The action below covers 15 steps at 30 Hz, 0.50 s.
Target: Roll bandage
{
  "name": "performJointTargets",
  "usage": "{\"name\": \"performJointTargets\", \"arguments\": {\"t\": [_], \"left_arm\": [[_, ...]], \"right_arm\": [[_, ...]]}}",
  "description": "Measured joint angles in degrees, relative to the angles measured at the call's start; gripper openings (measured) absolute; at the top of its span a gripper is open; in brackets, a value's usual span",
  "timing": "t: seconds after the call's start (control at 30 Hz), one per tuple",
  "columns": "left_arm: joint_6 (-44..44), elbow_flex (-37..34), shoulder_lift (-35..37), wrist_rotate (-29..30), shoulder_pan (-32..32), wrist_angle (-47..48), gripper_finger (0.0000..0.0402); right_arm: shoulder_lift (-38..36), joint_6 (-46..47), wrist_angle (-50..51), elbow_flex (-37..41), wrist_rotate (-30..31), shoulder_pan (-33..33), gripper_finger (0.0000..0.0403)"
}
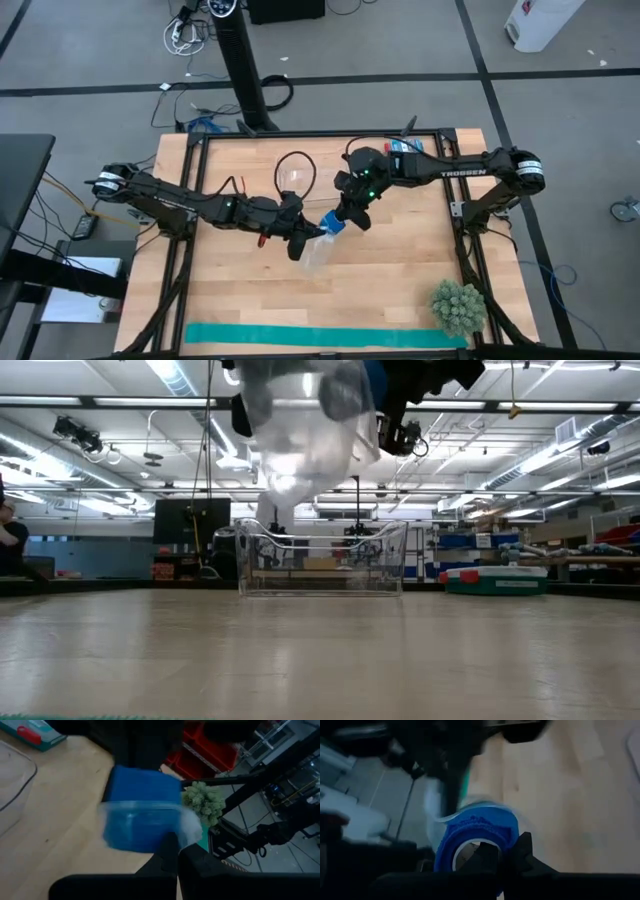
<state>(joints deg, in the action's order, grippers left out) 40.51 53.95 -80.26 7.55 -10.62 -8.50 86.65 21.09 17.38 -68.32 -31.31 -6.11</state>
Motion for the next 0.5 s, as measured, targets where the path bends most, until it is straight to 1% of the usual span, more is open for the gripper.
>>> {"name": "performJointTargets", "arguments": {"t": [0.07,0.1,0.17,0.2,0.27,0.3,0.37,0.4,0.47,0.5], "left_arm": [[0.0,0.0,0.1,0.3,0.3,-0.2,0.0002],[0.0,0.0,-0.1,0.4,0.5,-0.2,0.0002],[0.0,0.0,-0.2,0.6,0.6,-0.6,0.0002],[0.0,0.0,-0.1,0.8,0.6,-1.1,0.0002],[0.0,0.0,0.0,0.8,0.8,-1.3,0.0002],[0.0,0.0,0.0,0.8,0.9,-1.1,0.0002],[0.0,0.0,-0.1,1.3,1.0,-1.5,0.0002],[0.0,0.0,-0.1,1.7,1.0,-1.9,0.0002],[-0.1,0.0,0.0,1.7,1.1,-2.0,0.0002],[-0.1,0.0,-0.1,1.7,1.2,-1.7,0.0002]], "right_arm": [[0.0,2.7,1.8,-0.1,5.2,0.1,0.0000],[0.0,2.5,3.2,-0.1,5.1,0.1,0.0000],[0.8,0.7,1.8,0.0,-0.3,-0.1,0.0000],[1.0,0.7,1.7,0.0,-1.2,-0.1,0.0000],[1.0,2.4,3.8,-0.1,1.4,0.0,0.0000],[1.1,2.3,4.7,-0.1,1.4,0.0,0.0000],[1.2,-0.2,3.6,0.0,-3.0,0.0,0.0000],[1.1,-0.5,3.1,-0.1,-3.5,0.0,0.0000],[0.8,1.0,4.7,-0.1,-0.5,0.1,0.0000],[0.8,0.4,5.8,-0.1,-1.2,0.1,0.0000]]}}
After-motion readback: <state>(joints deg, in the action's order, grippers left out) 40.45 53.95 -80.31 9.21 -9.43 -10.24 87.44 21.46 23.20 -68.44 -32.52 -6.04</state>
